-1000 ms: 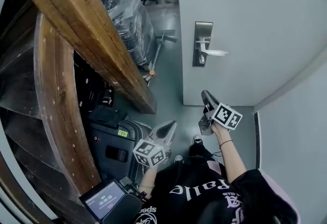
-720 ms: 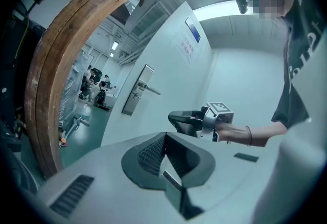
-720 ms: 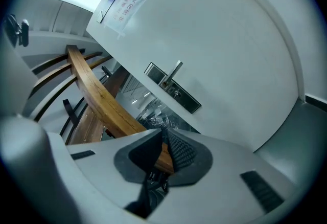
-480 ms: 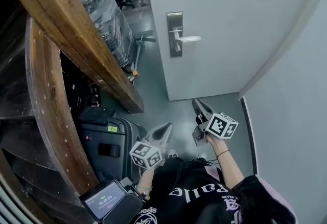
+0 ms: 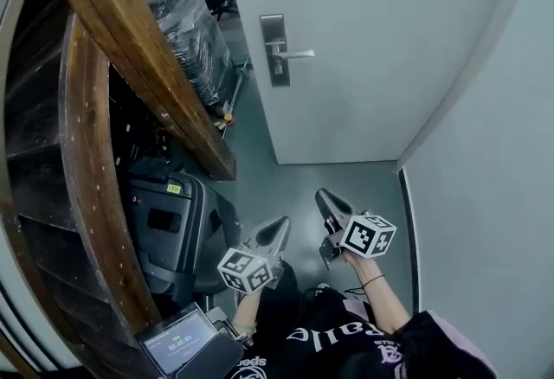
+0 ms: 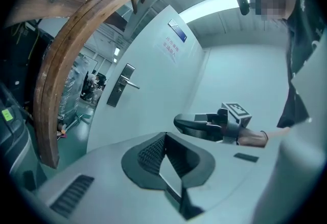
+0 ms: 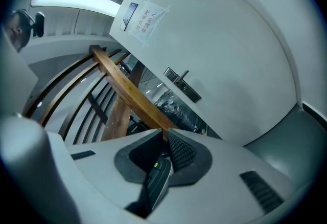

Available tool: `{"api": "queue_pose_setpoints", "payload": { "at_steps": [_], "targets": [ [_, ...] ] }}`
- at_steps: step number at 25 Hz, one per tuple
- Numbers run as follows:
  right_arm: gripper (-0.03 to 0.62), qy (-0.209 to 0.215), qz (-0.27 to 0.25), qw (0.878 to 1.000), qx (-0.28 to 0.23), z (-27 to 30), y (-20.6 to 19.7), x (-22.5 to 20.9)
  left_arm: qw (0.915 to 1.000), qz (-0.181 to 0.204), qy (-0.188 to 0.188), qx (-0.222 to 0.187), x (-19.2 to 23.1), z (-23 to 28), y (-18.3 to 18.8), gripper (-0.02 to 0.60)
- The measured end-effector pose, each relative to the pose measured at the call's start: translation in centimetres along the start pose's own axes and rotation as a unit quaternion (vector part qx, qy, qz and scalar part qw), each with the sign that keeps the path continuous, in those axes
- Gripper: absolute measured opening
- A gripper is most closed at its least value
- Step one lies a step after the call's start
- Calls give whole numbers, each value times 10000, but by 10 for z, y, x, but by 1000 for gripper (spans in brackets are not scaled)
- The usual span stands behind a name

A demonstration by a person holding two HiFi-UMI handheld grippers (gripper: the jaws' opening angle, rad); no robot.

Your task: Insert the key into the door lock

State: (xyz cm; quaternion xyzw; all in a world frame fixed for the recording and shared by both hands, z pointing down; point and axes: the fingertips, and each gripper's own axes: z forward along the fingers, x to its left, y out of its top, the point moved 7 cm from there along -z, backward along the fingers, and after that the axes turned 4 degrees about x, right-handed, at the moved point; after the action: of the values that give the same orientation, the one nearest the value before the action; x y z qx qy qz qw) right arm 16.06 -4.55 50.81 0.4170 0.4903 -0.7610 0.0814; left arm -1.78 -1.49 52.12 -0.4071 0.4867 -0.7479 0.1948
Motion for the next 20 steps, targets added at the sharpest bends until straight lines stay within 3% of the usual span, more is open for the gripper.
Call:
{"api": "queue_pose_setpoints", "payload": {
  "at_steps": [8, 20],
  "targets": [
    [41, 197, -217, 9987, 411, -77, -50, 15, 9994, -130, 226, 214, -85, -48, -66, 5],
    [41, 406, -270, 9976, 490, -122, -122, 81, 9997, -2, 209, 92, -120, -132, -93, 5]
  ]
}}
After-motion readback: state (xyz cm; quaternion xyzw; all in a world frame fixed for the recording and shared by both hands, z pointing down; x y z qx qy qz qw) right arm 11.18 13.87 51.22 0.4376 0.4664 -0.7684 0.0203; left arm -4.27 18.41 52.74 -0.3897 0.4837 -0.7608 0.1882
